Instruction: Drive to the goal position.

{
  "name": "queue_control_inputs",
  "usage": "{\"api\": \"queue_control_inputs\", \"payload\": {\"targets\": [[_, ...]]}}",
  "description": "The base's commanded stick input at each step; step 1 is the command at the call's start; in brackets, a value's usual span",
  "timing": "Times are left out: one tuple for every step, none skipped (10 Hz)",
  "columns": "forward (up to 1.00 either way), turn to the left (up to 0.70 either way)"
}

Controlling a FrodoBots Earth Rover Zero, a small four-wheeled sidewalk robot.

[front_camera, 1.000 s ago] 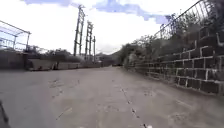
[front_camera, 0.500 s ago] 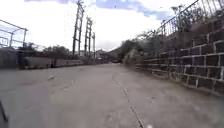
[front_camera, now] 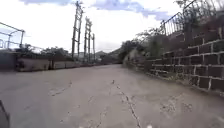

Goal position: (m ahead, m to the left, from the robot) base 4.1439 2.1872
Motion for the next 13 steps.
{"api": "queue_control_inputs", "payload": {"targets": [[0.70,0.00],[0.70,0.00],[0.70,0.00],[0.70,0.00],[0.70,0.00],[0.70,0.00],[0.70,0.00],[0.70,0.00],[0.70,0.00],[0.70,0.00],[0.70,0.00],[0.70,0.00],[0.70,0.00]]}}
